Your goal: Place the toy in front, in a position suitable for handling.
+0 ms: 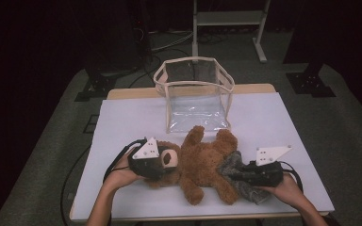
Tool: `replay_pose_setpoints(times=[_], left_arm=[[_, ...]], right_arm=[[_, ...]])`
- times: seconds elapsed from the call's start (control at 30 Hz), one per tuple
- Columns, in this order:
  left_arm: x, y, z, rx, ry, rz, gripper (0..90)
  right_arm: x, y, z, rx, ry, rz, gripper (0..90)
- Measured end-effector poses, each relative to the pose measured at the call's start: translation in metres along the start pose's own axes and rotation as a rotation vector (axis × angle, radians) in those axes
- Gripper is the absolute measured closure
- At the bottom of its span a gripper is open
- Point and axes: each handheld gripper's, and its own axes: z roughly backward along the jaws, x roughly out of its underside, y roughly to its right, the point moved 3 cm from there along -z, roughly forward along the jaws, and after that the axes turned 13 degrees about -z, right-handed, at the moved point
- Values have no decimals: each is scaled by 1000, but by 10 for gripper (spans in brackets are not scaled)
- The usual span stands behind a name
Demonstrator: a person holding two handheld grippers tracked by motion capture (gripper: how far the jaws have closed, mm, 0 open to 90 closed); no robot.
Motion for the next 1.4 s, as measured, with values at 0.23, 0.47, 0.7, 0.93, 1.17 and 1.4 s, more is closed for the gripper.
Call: replay_pose_setpoints(times=[0.23, 0.47, 0.7, 0.93, 1.17, 1.4], left_arm=[[-3, -9, -3, 18, 12, 13, 250], [0, -9, -5, 9, 7, 50, 252], [1, -5, -4, -5, 14, 49, 255], [3, -7, -6, -17, 30, 81, 248], [4, -5, -4, -15, 42, 82, 249], [2, -4, -5, -19, 35, 80, 252]], right_arm=[[-43, -22, -17, 24, 51, 86, 774], [-40, -22, -36, 53, 64, 103, 784], [-7, -17, -15, 121, 24, 83, 786], [-42, -35, -3, 81, 169, 92, 785], [-41, -41, -41, 66, 81, 136, 784], [2, -27, -9, 99, 24, 90, 785]])
